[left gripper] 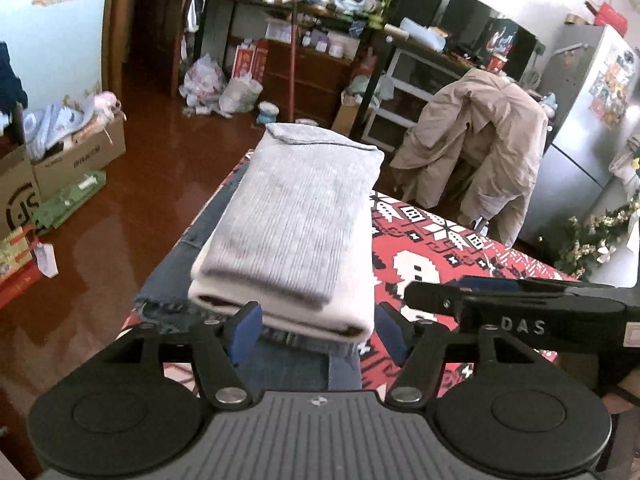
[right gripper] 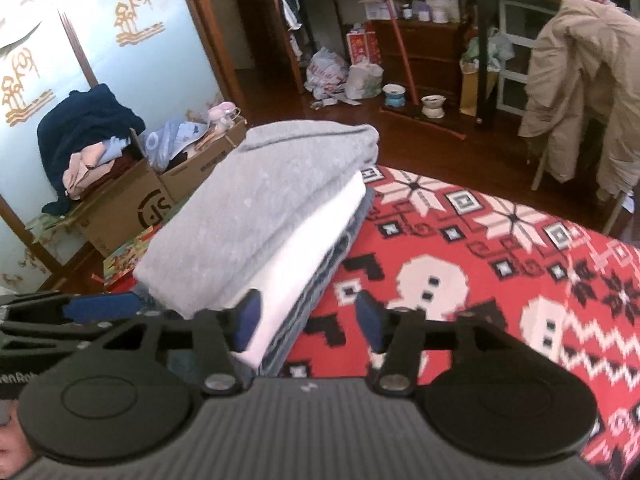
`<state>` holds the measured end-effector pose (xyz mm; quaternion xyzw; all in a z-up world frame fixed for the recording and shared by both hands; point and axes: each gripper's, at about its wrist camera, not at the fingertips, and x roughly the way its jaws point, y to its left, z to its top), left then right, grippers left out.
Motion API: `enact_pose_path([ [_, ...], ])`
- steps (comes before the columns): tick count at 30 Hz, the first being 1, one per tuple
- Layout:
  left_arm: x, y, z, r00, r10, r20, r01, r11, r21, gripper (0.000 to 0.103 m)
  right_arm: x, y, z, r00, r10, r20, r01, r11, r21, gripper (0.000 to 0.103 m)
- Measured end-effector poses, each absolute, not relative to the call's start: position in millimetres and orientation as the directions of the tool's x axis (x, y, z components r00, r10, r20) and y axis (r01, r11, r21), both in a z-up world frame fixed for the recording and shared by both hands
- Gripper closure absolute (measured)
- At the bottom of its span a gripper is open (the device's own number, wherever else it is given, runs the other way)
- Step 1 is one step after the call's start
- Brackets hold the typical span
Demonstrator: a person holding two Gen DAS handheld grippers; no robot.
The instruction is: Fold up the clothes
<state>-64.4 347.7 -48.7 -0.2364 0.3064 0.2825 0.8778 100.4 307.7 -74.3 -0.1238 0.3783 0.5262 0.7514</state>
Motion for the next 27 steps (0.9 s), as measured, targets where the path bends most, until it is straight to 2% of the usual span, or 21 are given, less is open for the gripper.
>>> enact_pose_path([
  [5, -99.8, 317.2, -49.9, 0.69, 0.394, -0.607, -0.625, 0.747, -0.226, 0.033, 68.2, 269.3, -78.4, 0.213, 0.71, -0.671, -0.881, 0.436, 0.183, 0.016],
  [7, -115.6, 302.9, -48.6, 0.69, 0.396, -0.606, -0.626, 0.746, -0.226, 0.03, 49.4, 249.6, -75.6, 0.252, 0.716, -0.651, -0.878, 0.452, 0.157, 0.011],
  [10, -136.2, 282.9, -39.2, 0.668, 0.409, -0.621, -0.65, 0.728, -0.22, 0.026, 22.7, 220.7, -68.2, 0.294, 0.706, -0.644, -0.861, 0.488, 0.142, 0.009],
  [11, -144.0, 276.0, -34.7, 0.665, 0.414, -0.622, -0.651, 0.729, -0.211, 0.022, 16.9, 212.7, -64.4, 0.299, 0.703, -0.645, -0.854, 0.498, 0.147, 0.008],
  [13, -158.0, 264.0, -24.0, 0.633, 0.437, -0.639, -0.676, 0.714, -0.182, 0.019, 4.5, 196.6, -54.4, 0.317, 0.692, -0.649, -0.839, 0.524, 0.149, 0.001],
  [19, -198.2, 235.4, -0.1, 0.579, 0.491, -0.65, -0.738, 0.655, -0.162, 0.013, -32.9, 146.4, -22.2, 0.359, 0.664, -0.656, -0.82, 0.56, 0.119, 0.001],
  [22, -203.2, 218.6, 9.7, 0.545, 0.541, -0.641, -0.761, 0.64, -0.107, 0.013, -48.6, 127.5, -11.6, 0.385, 0.654, -0.651, -0.818, 0.568, 0.087, 0.001],
  [27, -199.2, 195.5, 9.0, 0.512, 0.52, -0.684, -0.719, 0.695, -0.009, 0.013, -73.4, 103.8, -1.7, 0.407, 0.637, -0.655, -0.817, 0.574, 0.05, 0.001],
])
